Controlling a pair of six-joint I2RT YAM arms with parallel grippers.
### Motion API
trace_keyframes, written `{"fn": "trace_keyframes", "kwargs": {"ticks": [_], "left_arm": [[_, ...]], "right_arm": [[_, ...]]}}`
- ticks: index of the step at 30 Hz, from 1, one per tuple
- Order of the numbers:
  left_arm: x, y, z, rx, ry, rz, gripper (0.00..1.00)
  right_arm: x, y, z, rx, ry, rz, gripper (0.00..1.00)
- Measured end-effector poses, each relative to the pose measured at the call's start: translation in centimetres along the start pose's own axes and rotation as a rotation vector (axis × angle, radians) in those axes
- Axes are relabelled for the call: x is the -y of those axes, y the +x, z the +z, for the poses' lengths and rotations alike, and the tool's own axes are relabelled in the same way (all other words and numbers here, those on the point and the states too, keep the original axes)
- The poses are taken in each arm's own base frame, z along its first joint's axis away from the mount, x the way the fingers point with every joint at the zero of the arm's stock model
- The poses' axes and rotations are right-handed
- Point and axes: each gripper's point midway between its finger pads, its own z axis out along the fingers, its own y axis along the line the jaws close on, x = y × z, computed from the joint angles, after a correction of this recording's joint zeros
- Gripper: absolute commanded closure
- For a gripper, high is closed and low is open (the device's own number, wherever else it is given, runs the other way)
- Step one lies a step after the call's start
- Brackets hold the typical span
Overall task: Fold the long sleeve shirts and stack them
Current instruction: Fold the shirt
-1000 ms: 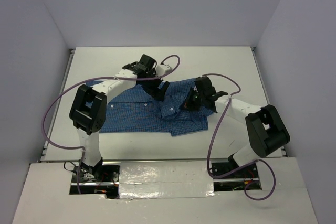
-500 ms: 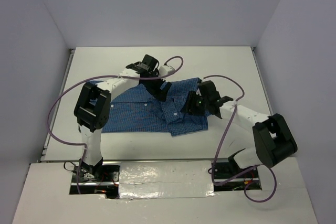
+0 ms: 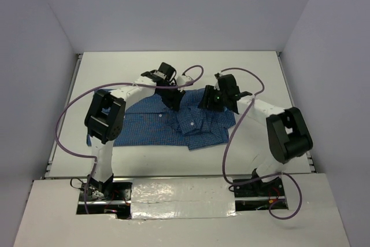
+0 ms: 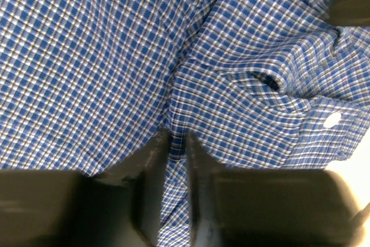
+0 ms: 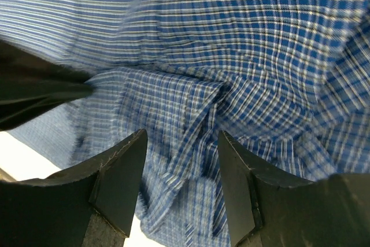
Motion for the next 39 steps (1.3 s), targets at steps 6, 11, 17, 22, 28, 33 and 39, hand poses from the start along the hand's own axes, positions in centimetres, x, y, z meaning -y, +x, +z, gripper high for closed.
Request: {"fn": "trace_keyframes", "kwargs": {"ticks": [6,11,17,22,28,33,39], "left_arm": [[0.7,-0.3,0.1,0.017,0.042,0.004,1.0],[0.9,-0.4,0.1,0.019,0.05,0.004,1.0],[0.9,-0.7,-0.2,0.023,0.049,0.015,1.0],[0.6,-3.6,-1.8,0.09,0.022,0.071,1.0],[0.3,-6.6,-3.6,0.175,-0.022,0.113,1.0],[-0.7,-6.7,-3.0,0.171,-0.059,0.106,0.8],[-2.6,-5.7,-0.7,0.131,-0.105,0.088,0.09]], "right_arm": [[1.1,1.3,2.8,-0.09,0.015,-0.019,0.46],[0.7,1.4,3.0,-0.097,-0.019,-0.041,0.91],[0.4,0.8,2.4,-0.067,-0.029,-0.067,1.0],[-0.6,-0.6,-0.6,0.034,-0.045,-0.094,1.0],[-2.3,-4.0,-2.9,0.175,-0.063,-0.116,1.0],[-1.9,-5.4,-0.2,0.156,-0.025,-0.111,0.97],[0.5,-4.4,2.4,0.084,0.058,-0.081,0.46]]}}
